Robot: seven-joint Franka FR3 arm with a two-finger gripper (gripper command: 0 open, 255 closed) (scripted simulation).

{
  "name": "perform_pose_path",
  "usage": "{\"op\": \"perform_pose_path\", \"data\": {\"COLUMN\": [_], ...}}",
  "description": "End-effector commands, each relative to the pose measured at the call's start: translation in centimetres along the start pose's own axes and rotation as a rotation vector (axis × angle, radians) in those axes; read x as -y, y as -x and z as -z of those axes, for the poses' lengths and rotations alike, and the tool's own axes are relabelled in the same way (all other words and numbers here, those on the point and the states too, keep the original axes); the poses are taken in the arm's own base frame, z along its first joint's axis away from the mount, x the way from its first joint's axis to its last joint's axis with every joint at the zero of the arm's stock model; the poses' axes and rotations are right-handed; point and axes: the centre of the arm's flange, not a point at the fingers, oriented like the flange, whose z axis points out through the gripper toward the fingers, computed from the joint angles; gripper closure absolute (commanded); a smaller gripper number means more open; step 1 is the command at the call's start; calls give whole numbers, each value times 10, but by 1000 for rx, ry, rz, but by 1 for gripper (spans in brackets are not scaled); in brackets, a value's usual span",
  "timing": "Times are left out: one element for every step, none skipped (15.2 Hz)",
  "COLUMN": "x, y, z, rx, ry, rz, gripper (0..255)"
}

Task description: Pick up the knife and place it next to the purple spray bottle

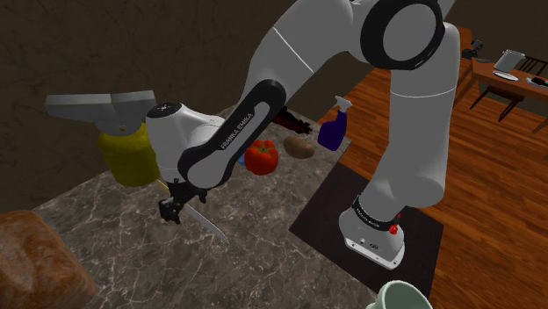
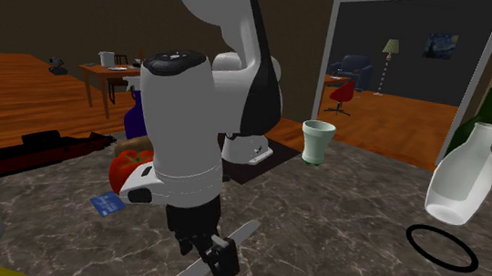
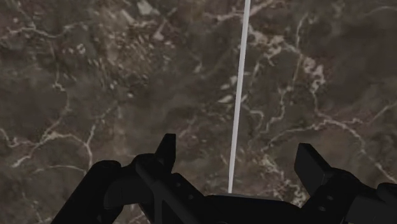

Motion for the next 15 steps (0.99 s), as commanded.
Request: {"op": "perform_pose_path", "data": {"x": [0, 0, 0, 0, 0, 0, 0, 0, 0, 0, 0, 0, 1, 1, 1], "y": [0, 0, 0, 0, 0, 0, 0, 0, 0, 0, 1, 1, 2, 2, 3], "z": [0, 0, 0, 0, 0, 0, 0, 0, 0, 0, 5, 10, 16, 21, 26], "rx": [0, 0, 0, 0, 0, 0, 0, 0, 0, 0, 0, 0, 0, 0, 0], "ry": [0, 0, 0, 0, 0, 0, 0, 0, 0, 0, 0, 0, 0, 0, 0], "rz": [0, 0, 0, 0, 0, 0, 0, 0, 0, 0, 0, 0, 0, 0, 0], "gripper": [255, 255, 255, 255, 255, 255, 255, 255, 255, 255, 255, 255, 255, 255, 255]}}
